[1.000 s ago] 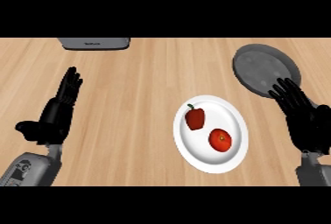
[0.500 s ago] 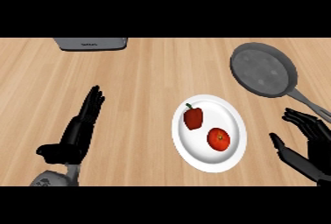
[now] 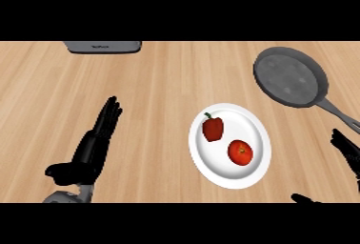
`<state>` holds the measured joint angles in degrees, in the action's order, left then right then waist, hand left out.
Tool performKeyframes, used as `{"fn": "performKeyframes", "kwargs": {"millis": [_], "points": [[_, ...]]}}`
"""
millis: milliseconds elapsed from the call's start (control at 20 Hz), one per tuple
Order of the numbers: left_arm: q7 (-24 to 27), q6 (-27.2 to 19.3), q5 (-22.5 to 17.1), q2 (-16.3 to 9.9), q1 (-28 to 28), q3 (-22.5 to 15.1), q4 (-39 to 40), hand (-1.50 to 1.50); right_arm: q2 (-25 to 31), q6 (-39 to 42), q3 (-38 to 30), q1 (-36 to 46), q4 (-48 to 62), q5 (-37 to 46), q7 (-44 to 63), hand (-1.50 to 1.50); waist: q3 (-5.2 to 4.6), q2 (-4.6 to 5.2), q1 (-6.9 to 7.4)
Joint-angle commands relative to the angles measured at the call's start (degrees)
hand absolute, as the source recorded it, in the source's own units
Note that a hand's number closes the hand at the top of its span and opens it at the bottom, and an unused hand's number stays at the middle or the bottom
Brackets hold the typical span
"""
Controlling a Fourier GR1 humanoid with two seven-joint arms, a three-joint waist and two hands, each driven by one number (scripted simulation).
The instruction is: Pick the tomato from the plate and place it in the pan
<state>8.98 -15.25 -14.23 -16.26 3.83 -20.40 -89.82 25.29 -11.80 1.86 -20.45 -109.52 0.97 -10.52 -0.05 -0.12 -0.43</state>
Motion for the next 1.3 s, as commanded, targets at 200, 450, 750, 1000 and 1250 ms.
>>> {"fn": "performKeyframes", "kwargs": {"millis": [200, 450, 750, 1000, 1250], "points": [[-0.09, 1.25, 1.3, 1.2, -0.05, -0.53, 1.03, 0.0, 6.52, 5.19, 6.24, 8.56, -1.08, 10.14, 20.87, -1.5, -0.01, 0.24, 1.24], [1.18, 2.25, 1.74, 1.45, 0.24, -0.54, 1.58, 0.0, 8.44, 10.72, 14.84, 15.42, -0.04, 18.21, 33.09, -1.5, -0.06, 0.29, 1.91], [-0.2, 2.1, 1.89, 1.73, 0.45, 0.57, 0.89, 0.0, 5.69, 19.53, 21.97, 27.98, 6.79, 23.79, 44.89, -1.5, -0.02, 0.27, 1.89], [-0.18, 2.0, 4.13, 3.49, -1.47, 1.06, -0.08, 0.0, 0.17, 20.52, 24.76, 25.39, 10.85, 28.66, 43.96, -1.5, 0.05, 0.1, 0.67], [2.58, 5.95, 5.04, 5.11, -1.35, 4.68, 3.8, 0.0, -5.57, 21.33, 22.23, 25.89, 14.43, 31.95, 43.0, -1.5, 0.05, 0.11, 0.47]]}}
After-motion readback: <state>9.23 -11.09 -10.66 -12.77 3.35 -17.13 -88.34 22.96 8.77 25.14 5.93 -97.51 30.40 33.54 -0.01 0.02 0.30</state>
